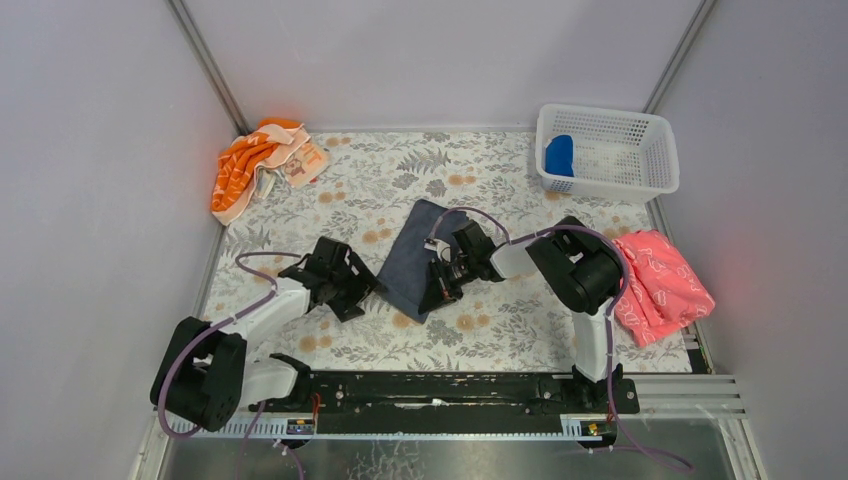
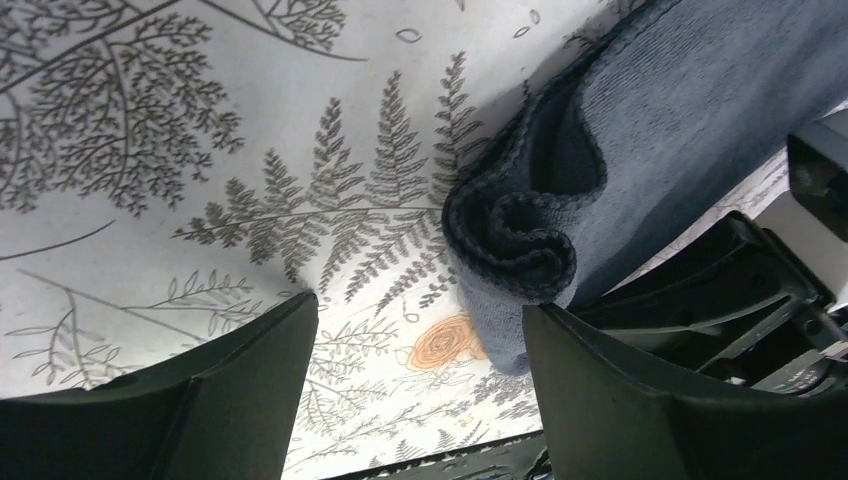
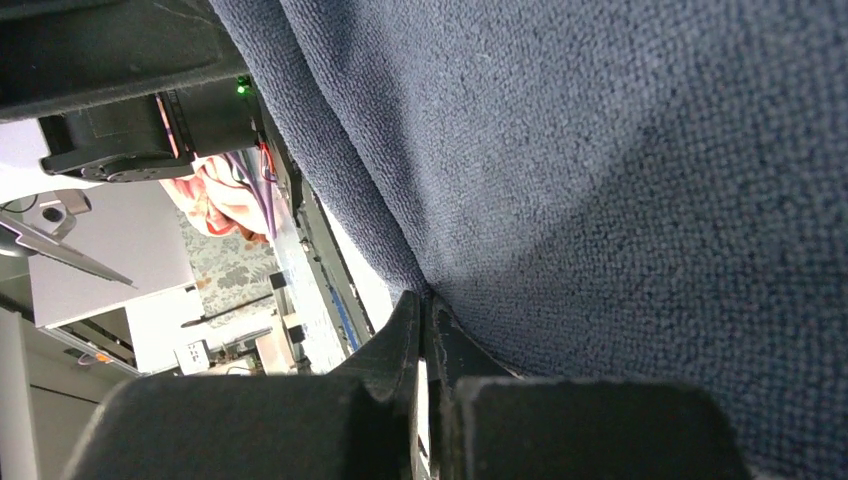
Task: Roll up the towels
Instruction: Roll the towel at the center of the board.
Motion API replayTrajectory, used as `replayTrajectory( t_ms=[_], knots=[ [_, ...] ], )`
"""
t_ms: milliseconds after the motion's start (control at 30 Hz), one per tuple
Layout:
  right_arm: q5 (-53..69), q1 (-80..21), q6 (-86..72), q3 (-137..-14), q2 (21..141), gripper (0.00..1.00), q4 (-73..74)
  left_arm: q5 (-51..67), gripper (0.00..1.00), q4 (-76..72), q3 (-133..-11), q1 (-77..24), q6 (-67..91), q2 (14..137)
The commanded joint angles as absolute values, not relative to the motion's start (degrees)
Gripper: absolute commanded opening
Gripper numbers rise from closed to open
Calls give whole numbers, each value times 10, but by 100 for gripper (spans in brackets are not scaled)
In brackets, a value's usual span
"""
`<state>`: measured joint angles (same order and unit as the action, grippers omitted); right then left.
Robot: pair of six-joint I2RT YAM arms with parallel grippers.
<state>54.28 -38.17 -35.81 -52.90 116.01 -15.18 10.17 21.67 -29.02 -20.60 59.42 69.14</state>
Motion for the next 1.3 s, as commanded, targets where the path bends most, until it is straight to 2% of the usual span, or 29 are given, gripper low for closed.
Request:
replayTrajectory(
  t_ms=[0, 300, 433, 567, 733, 933, 1267],
  knots=[
    [508, -381, -313, -546, 1155, 4, -86, 93, 74, 171, -297, -208, 608, 715],
    [439, -388, -225, -601, 1097, 18, 36, 63, 69, 203, -290, -209, 627, 759],
    [385, -409, -181, -629, 1070, 23, 89, 63, 64, 199, -281, -208, 631, 772],
    [304, -436, -142, -647, 1039, 28, 127, 57, 64, 199, -275, -208, 632, 785],
    [192, -491, -73, -652, 977, 34, 133, 58, 63, 203, -274, -208, 633, 798],
    [166, -550, -13, -647, 957, 48, 101, 61, 63, 207, -268, -208, 640, 799],
    [43, -613, 45, -653, 1015, 50, 84, 63, 59, 218, -264, -209, 653, 788]
  ],
)
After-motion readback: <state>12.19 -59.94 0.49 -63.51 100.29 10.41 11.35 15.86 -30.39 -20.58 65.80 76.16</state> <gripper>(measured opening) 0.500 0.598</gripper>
